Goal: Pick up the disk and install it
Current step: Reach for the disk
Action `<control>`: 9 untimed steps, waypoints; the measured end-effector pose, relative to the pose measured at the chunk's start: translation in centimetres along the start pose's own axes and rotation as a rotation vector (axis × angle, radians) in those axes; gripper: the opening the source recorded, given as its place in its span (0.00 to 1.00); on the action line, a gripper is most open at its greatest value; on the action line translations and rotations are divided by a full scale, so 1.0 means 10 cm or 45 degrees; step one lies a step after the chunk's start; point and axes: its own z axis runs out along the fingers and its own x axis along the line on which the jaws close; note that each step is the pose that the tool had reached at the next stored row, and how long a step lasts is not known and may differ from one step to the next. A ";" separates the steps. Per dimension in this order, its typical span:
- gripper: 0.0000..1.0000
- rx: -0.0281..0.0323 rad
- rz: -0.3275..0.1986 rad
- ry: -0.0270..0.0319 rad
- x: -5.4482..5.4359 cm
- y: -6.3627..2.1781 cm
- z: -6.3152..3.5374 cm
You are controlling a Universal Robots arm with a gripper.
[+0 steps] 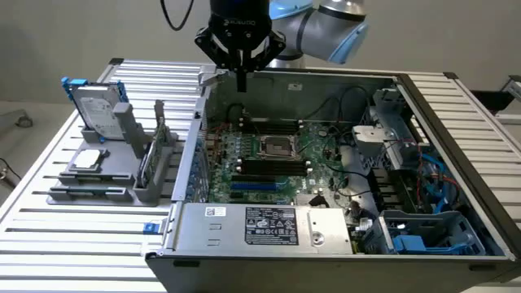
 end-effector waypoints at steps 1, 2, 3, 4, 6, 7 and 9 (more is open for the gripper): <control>0.11 0.0000 0.000 0.0000 0.00 0.000 0.000; 0.11 -0.0001 0.000 0.0000 0.00 0.000 0.000; 0.11 0.0000 0.000 0.0000 0.00 0.000 0.000; 0.11 0.0000 0.000 0.0000 0.00 0.000 0.000; 0.11 0.0000 0.000 -0.0001 0.00 0.000 0.000; 0.11 0.0000 0.000 0.0000 0.00 0.000 0.000; 0.11 0.0000 0.000 0.0000 0.00 0.000 0.000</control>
